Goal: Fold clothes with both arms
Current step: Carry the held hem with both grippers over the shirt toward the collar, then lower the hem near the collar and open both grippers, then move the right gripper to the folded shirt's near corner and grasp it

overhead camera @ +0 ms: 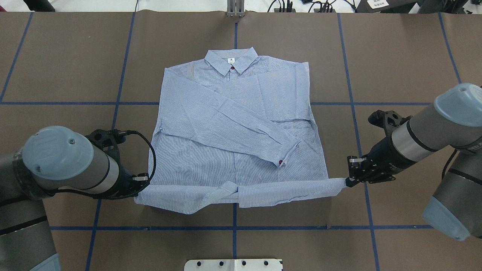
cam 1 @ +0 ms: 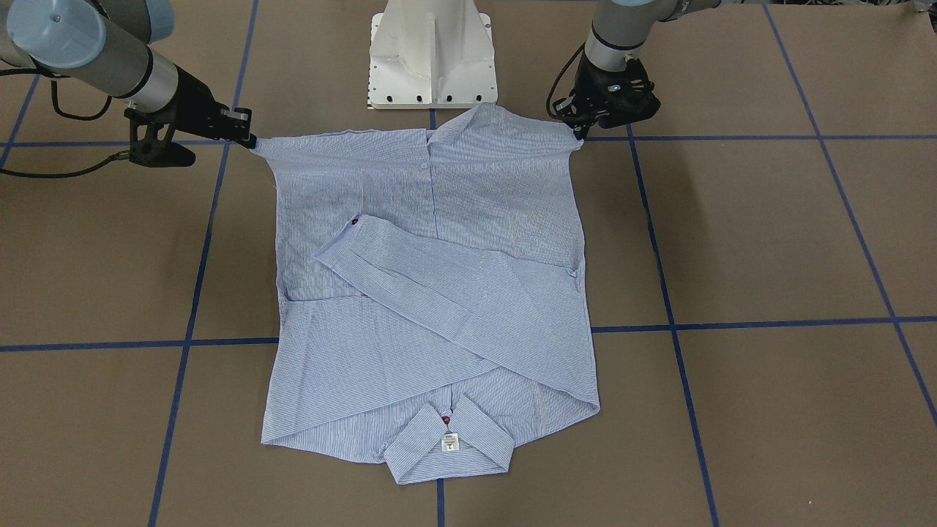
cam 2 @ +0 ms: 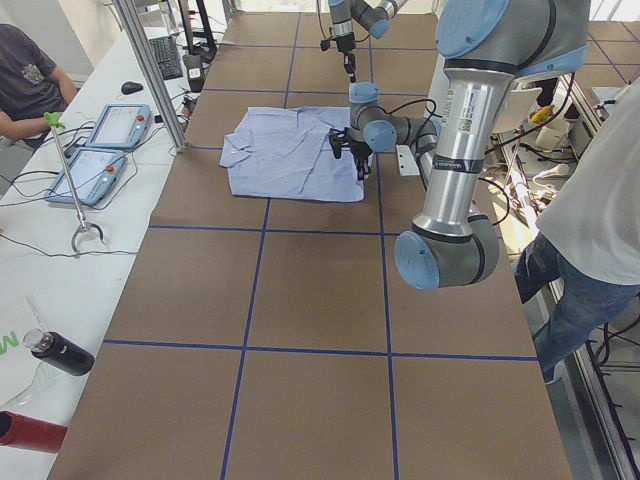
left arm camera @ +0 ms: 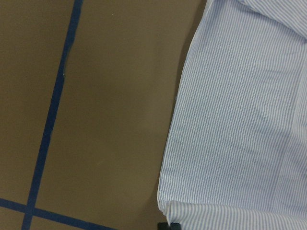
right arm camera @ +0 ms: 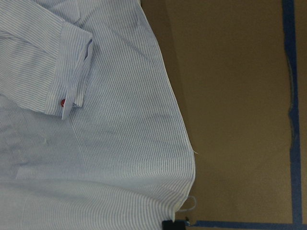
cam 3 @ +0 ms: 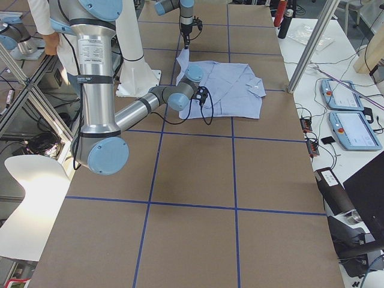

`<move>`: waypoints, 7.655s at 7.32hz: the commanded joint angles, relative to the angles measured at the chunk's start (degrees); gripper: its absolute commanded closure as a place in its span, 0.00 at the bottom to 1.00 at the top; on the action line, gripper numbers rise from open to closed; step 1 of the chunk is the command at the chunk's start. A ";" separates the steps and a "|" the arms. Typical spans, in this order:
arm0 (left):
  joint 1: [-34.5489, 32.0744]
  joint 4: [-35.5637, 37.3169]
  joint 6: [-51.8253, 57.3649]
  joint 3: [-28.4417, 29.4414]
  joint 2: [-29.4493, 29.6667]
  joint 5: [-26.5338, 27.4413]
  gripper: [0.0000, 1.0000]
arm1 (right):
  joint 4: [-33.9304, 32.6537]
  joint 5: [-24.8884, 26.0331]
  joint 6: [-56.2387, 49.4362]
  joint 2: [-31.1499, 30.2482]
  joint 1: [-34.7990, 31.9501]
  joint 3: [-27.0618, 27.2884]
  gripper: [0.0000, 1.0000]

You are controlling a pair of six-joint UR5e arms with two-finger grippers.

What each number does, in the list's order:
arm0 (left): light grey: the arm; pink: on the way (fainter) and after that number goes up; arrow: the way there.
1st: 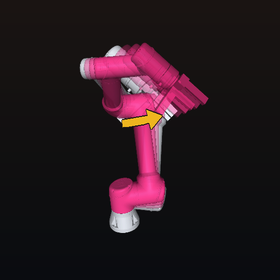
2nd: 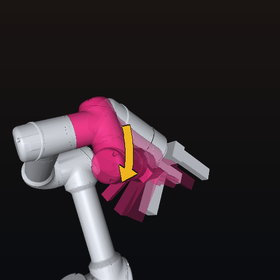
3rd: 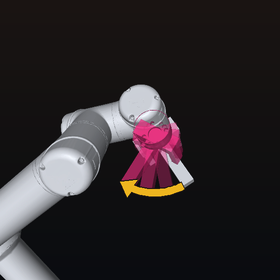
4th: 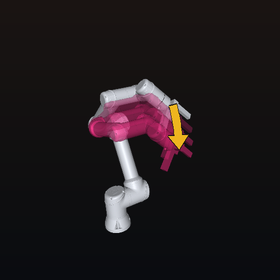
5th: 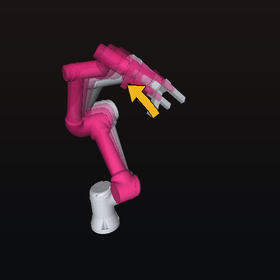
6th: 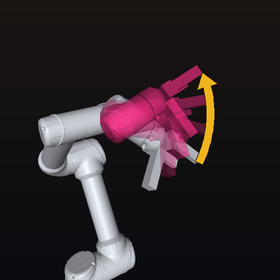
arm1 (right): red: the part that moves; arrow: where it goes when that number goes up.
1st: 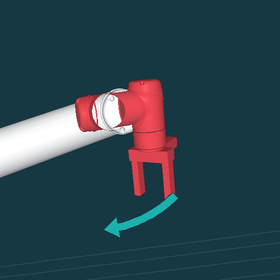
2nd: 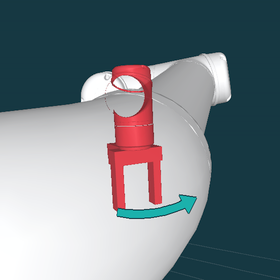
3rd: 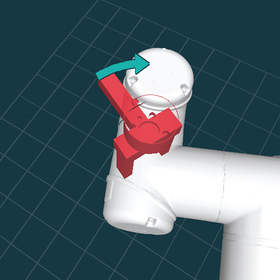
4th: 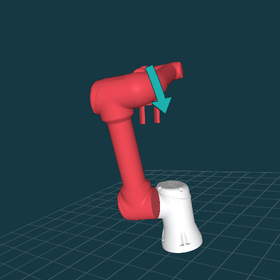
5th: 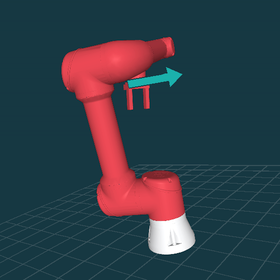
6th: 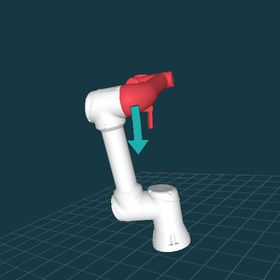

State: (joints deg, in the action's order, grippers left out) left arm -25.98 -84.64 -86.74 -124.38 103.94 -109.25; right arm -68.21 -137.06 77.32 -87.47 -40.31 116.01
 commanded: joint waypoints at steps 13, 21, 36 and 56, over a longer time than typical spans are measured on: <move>-20.42 -11.67 2.78 22.75 15.94 -2.98 1.00 | -0.17 -0.22 -0.24 24.35 -17.87 -23.96 1.00; -25.17 -21.70 7.01 37.63 19.63 -2.81 1.00 | 0.00 0.04 -0.51 32.01 -18.57 -36.11 1.00; -25.08 -22.50 7.19 40.28 21.48 -2.63 0.00 | 6.24 1.80 0.19 33.08 -17.10 -40.00 0.00; -25.26 -21.62 6.49 35.53 20.69 -2.63 0.00 | 5.72 11.65 1.51 19.36 -1.70 -26.71 0.67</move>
State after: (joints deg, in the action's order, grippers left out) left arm -51.22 -106.30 -80.24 -88.59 124.63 -111.88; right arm -62.56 -125.11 78.85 -68.11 -41.90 89.09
